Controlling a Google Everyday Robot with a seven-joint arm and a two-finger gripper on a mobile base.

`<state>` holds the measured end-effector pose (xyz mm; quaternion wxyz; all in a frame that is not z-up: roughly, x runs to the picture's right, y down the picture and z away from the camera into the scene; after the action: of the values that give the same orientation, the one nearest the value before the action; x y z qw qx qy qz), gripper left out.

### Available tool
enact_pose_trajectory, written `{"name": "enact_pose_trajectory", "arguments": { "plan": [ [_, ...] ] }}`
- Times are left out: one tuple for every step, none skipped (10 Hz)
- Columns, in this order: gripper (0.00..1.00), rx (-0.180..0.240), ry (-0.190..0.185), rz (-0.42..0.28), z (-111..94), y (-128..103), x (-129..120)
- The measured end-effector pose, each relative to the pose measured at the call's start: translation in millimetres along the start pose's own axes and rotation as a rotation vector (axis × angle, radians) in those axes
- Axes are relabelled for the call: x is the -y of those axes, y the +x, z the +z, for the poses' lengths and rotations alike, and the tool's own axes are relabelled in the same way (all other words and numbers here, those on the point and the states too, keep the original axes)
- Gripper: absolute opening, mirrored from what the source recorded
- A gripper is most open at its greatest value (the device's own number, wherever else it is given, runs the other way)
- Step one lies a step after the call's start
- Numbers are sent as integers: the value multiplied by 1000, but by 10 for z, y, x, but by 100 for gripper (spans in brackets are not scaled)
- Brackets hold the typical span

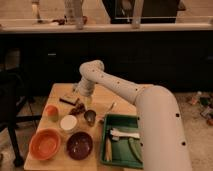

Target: Place grapes in red bowl

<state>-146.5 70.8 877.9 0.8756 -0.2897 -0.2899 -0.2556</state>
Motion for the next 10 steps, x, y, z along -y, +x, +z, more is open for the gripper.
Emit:
{"name": "enact_pose_trajectory", "arguments": {
  "plan": [
    [80,11,-1,10,24,-22,6],
    [80,35,-3,30,81,-34,10],
    [80,50,-8,44,126,-24,-6],
    [80,64,-12,59,166,-7,-20],
    [80,74,-18,69,221,8,-42],
    [80,83,-22,79,253,17,-55],
    [80,91,-31,90,296,32,-93],
    [80,96,-34,100,316,52,-118],
    [80,99,-37,105,330,62,-138],
    [80,101,-38,109,343,71,-151]
  ]
}}
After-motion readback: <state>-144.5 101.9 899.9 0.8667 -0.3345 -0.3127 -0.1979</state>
